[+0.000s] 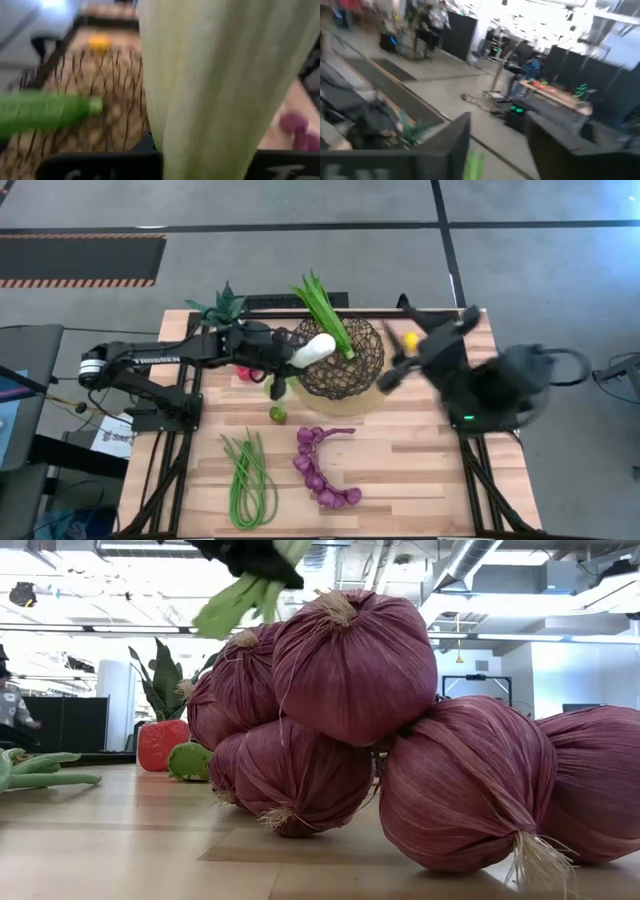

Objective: Build produce basket
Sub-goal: Put the celery into the basket

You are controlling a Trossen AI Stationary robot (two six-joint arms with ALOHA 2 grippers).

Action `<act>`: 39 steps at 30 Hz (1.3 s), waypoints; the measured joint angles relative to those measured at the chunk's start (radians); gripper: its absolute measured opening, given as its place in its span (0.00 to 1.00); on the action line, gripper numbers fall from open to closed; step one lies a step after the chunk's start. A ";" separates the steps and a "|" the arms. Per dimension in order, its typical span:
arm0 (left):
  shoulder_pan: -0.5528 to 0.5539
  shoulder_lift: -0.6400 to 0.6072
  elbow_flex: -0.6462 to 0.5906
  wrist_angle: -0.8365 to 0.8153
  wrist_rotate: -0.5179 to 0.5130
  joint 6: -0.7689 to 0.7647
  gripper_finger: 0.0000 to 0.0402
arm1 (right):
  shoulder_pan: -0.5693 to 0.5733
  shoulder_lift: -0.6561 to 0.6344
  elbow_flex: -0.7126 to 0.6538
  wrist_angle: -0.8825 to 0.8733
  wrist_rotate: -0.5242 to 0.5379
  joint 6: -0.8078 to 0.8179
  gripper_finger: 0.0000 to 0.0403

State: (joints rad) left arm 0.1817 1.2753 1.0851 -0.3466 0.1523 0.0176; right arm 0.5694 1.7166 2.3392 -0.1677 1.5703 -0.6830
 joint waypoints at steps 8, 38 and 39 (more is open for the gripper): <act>-0.014 0.003 0.271 -0.506 -0.237 0.086 0.03 | 0.033 -0.046 -0.001 -0.069 0.001 0.073 0.04; 0.097 0.564 0.983 -1.228 -0.605 0.466 0.02 | -0.155 -0.121 -0.269 -1.397 -0.721 1.590 0.00; 0.104 0.568 0.980 -1.223 -0.604 0.469 0.02 | -0.163 -0.138 -0.315 -1.402 -0.736 1.605 0.00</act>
State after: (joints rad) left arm 0.2853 1.8428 2.0646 -1.5699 -0.4519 0.4863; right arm 0.4065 1.5785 2.0246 -1.5699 0.8339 0.9221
